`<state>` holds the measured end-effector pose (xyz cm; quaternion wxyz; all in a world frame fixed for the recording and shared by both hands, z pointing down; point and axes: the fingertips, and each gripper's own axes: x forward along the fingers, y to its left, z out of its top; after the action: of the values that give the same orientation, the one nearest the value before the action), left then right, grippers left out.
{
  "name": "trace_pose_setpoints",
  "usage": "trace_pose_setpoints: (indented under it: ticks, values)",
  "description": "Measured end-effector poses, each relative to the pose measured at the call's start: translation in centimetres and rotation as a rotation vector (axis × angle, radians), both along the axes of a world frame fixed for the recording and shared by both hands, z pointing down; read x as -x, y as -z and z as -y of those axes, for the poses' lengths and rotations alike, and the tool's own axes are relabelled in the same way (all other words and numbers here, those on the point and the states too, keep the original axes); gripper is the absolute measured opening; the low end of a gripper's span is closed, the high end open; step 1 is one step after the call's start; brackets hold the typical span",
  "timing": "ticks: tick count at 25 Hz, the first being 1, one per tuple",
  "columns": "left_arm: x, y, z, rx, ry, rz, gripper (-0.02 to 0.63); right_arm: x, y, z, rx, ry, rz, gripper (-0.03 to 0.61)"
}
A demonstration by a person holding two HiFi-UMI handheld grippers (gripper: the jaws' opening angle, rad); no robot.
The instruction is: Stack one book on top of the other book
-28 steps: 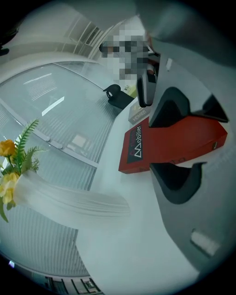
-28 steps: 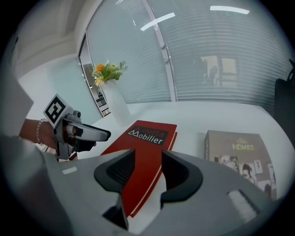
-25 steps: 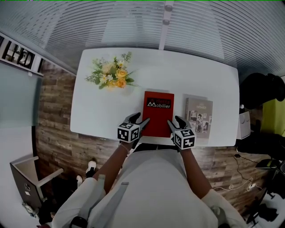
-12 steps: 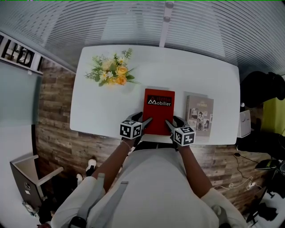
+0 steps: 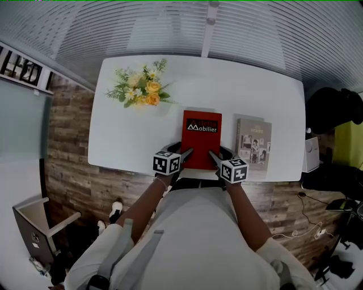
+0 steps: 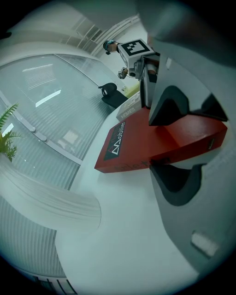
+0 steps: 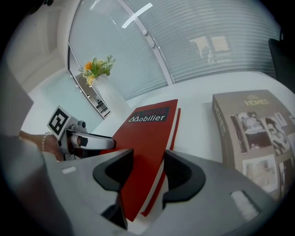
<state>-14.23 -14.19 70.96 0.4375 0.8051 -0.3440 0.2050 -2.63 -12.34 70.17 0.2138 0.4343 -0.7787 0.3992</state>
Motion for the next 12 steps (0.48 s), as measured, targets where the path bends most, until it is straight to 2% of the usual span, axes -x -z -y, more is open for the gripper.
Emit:
trace_pose_setpoints:
  ticks: [12]
  values:
    - [0.3, 1.8, 0.3, -0.021, 0.000, 0.004, 0.267, 0.3, 1.8, 0.1, -0.008, -0.013, 0.000, 0.202]
